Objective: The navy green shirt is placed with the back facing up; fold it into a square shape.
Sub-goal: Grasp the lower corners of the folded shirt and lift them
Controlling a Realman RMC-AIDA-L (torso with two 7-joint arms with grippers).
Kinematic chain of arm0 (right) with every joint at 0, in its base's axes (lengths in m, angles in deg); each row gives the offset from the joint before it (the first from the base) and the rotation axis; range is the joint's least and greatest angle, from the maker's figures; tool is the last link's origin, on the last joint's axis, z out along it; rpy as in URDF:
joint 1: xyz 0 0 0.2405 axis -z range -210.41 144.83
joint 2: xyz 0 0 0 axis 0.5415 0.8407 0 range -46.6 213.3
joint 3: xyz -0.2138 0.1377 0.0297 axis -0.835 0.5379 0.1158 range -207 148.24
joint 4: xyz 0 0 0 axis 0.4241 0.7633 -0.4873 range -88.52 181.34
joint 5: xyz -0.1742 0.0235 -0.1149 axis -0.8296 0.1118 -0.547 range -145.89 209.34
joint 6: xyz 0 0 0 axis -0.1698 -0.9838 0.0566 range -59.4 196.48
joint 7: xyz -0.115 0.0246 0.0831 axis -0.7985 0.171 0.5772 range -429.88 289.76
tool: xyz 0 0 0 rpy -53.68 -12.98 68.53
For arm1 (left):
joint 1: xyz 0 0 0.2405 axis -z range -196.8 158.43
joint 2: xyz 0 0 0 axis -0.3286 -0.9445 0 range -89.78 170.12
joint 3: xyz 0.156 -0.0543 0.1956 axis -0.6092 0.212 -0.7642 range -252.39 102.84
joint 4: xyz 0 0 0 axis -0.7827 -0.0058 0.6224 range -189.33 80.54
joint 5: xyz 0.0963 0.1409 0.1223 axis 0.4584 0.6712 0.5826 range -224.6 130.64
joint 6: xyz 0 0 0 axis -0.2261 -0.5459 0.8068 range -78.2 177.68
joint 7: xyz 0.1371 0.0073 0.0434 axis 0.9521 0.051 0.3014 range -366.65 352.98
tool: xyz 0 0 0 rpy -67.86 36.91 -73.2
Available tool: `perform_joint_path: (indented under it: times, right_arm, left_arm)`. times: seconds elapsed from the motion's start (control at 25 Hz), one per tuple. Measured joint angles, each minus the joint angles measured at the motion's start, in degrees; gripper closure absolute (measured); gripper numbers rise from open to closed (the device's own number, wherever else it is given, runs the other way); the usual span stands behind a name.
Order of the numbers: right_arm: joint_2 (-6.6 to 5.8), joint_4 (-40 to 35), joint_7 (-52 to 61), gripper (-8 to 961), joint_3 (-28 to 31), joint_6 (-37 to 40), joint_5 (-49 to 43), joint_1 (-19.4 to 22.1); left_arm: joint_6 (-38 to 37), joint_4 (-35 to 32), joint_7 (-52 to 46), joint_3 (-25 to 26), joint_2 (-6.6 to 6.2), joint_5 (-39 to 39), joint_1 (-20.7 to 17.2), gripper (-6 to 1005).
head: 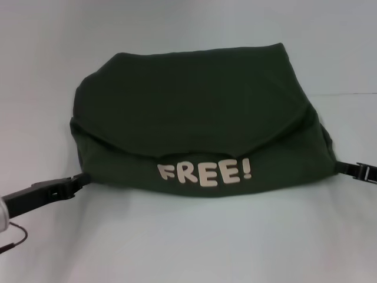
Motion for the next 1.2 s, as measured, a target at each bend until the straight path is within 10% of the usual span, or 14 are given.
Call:
perform_joint_path:
  times: [0.52, 1.2]
  right_arm:
    - [0.64, -8.0, -5.4, 953, 2.4, 20.0, 0.0, 11.3]
    - [-1.59, -8.0, -15.9, 943, 5.8, 33.4, -1.5, 19.4]
  left_arm:
    - [-21.8, -7.2, -1.8, 10.2, 0.02, 4.1, -5.3, 998]
    - [-37.9, -8.4, 0.7, 14.4, 0.24, 12.8, -9.0, 999]
